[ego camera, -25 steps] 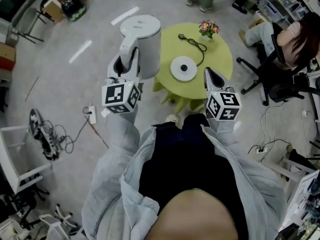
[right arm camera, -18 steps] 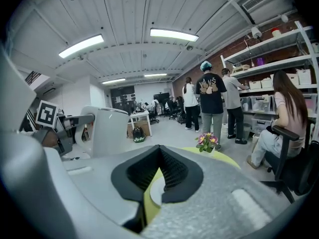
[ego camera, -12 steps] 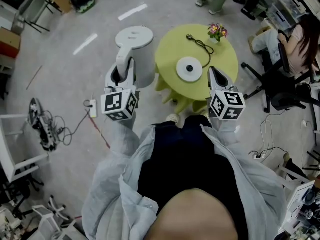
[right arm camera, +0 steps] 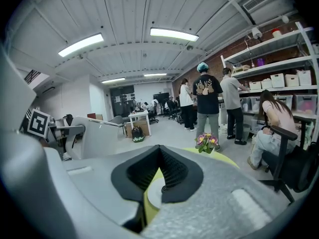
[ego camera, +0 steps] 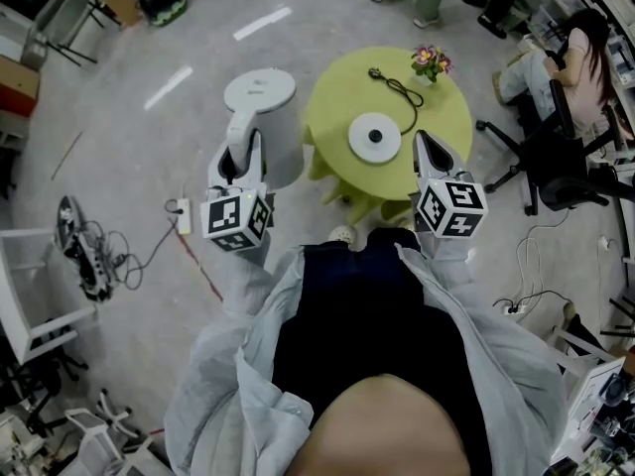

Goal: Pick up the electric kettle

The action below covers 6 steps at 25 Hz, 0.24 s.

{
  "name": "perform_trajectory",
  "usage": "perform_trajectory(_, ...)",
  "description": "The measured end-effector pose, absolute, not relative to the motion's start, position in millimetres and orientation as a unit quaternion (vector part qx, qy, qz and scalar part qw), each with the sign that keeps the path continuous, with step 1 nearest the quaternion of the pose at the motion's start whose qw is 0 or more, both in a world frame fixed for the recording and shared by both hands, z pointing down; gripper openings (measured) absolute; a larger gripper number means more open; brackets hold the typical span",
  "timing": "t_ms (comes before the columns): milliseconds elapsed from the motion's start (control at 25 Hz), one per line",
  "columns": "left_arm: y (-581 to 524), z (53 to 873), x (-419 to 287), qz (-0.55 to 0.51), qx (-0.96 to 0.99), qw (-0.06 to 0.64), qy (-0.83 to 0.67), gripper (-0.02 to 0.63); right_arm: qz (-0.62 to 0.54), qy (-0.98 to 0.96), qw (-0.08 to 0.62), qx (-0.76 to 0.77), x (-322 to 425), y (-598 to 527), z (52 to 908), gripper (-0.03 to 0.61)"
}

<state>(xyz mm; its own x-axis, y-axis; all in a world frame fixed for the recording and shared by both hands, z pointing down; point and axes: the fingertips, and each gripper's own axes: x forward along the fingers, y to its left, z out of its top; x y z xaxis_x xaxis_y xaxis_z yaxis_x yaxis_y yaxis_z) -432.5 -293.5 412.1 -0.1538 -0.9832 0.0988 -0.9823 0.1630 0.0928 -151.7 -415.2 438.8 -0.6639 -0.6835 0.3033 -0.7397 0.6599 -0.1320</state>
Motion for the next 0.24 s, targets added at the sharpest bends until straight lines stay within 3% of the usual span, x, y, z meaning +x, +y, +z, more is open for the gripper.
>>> perform_trajectory(240, -291.2, 420.1, -433.7, 0.001, 0.646, 0.074, -0.760, 0.138, 0.127, -0.903, 0.117, 0.393, -150.7, -415.6, 445.7, 0.000)
